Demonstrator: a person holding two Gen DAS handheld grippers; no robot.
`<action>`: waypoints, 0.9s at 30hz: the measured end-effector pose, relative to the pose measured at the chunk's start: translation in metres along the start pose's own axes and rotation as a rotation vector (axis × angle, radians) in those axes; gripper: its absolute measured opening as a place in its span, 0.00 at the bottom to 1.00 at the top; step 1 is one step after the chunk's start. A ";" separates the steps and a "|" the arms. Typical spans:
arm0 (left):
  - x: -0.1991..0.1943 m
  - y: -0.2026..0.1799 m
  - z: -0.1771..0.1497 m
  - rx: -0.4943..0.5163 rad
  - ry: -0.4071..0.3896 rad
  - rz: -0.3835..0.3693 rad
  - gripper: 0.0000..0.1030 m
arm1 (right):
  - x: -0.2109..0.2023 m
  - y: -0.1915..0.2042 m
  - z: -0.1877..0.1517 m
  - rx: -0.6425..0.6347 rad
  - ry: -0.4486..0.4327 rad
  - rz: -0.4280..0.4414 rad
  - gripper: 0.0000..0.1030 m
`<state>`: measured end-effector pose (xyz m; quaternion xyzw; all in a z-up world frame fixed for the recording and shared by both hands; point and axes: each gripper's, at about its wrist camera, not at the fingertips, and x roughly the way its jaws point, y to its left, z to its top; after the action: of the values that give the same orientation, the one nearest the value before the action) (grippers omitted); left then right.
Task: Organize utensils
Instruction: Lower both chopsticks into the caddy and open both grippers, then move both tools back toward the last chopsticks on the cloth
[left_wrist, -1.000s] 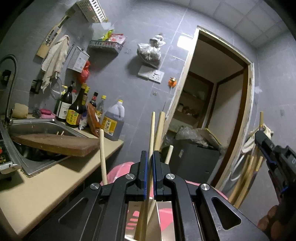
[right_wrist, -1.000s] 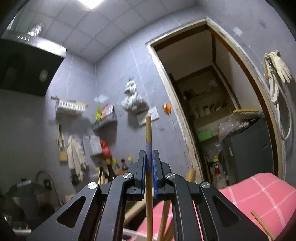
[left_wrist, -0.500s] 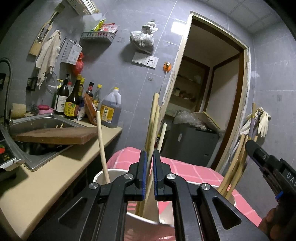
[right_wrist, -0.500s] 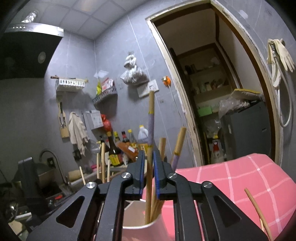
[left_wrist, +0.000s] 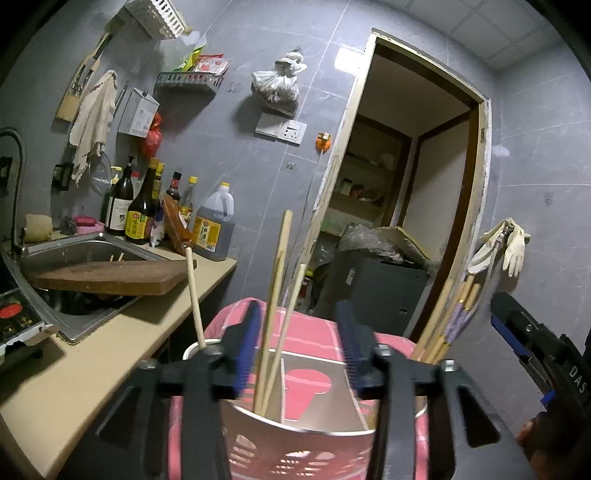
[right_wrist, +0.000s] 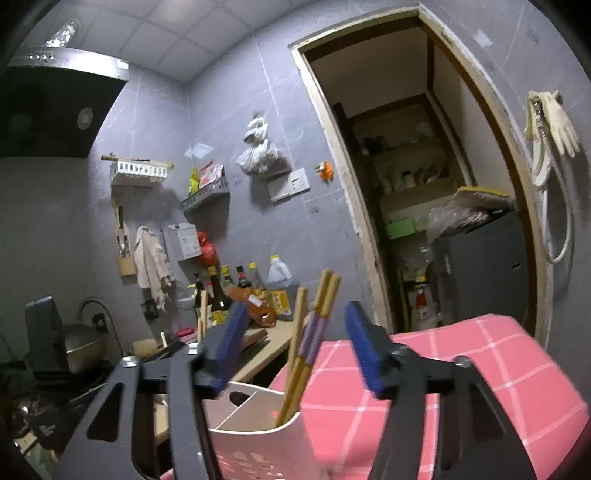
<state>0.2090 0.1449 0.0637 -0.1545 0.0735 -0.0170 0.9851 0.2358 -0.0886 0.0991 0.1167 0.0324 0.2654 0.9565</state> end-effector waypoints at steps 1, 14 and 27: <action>-0.003 -0.002 0.001 -0.003 -0.002 -0.005 0.48 | -0.005 -0.002 0.003 -0.002 -0.010 -0.006 0.63; -0.038 -0.069 0.003 0.033 -0.016 -0.089 0.93 | -0.089 -0.037 0.039 -0.099 -0.063 -0.109 1.00; -0.011 -0.141 -0.048 0.114 0.151 -0.155 0.93 | -0.112 -0.095 0.021 -0.156 0.153 -0.251 1.00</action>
<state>0.1898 -0.0031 0.0635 -0.1017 0.1343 -0.1087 0.9797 0.1896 -0.2292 0.0962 0.0168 0.0987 0.1533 0.9831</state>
